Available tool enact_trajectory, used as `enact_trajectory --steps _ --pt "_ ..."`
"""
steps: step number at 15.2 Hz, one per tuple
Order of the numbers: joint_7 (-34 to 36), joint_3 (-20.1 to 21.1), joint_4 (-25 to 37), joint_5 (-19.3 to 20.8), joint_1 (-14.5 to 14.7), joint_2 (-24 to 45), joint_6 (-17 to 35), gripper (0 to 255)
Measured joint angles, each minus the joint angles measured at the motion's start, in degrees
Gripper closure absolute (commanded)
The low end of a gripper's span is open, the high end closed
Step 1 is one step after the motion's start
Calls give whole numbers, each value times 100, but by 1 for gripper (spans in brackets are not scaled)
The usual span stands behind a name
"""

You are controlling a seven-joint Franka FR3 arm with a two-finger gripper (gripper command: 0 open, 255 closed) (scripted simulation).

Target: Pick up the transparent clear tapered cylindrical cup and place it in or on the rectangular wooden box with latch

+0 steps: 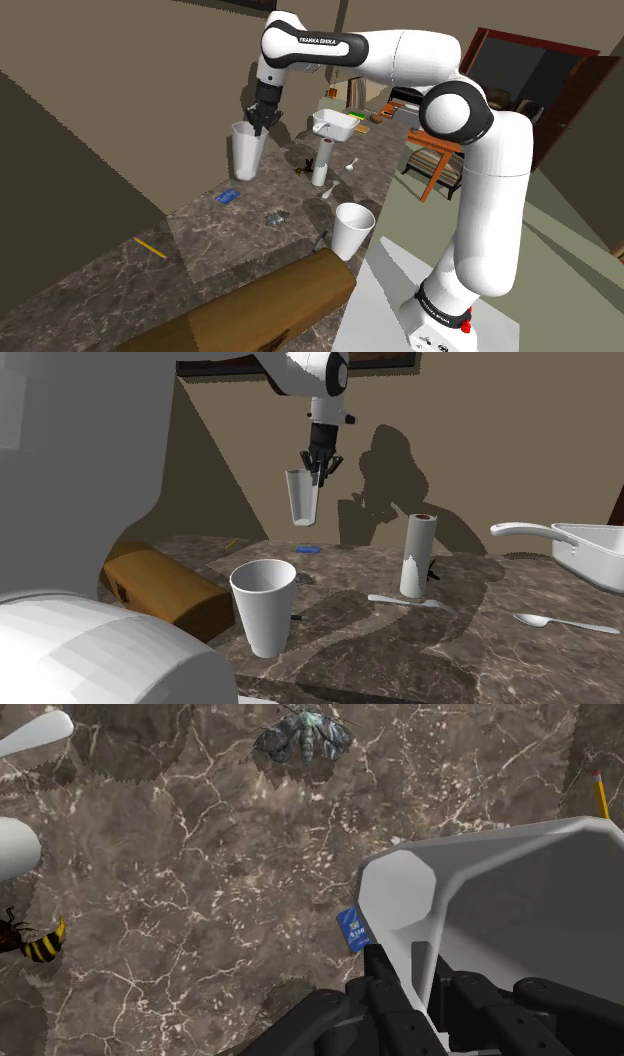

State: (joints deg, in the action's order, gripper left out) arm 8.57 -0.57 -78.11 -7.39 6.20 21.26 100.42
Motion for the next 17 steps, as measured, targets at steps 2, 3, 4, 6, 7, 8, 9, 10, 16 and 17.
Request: enact_trajectory --steps 2,3,4,6,7,8,9,10,16,17 --pt "20 0 187 3 -2 26 -161 255" --pt "32 1 270 5 -1 33 -237 255" --pt "32 -1 360 6 -9 35 -323 255" --pt "67 3 550 9 -1 62 -485 255" --pt "65 1 637 9 -9 69 -564 255" --pt "78 2 746 10 -8 96 -645 255" --pt "109 11 586 15 20 -14 -593 255" --pt "160 27 395 21 61 -172 -557 255" --pt "626 207 -984 60 391 -1271 -216 255" --pt "689 236 -1222 60 429 -1473 -171 255"
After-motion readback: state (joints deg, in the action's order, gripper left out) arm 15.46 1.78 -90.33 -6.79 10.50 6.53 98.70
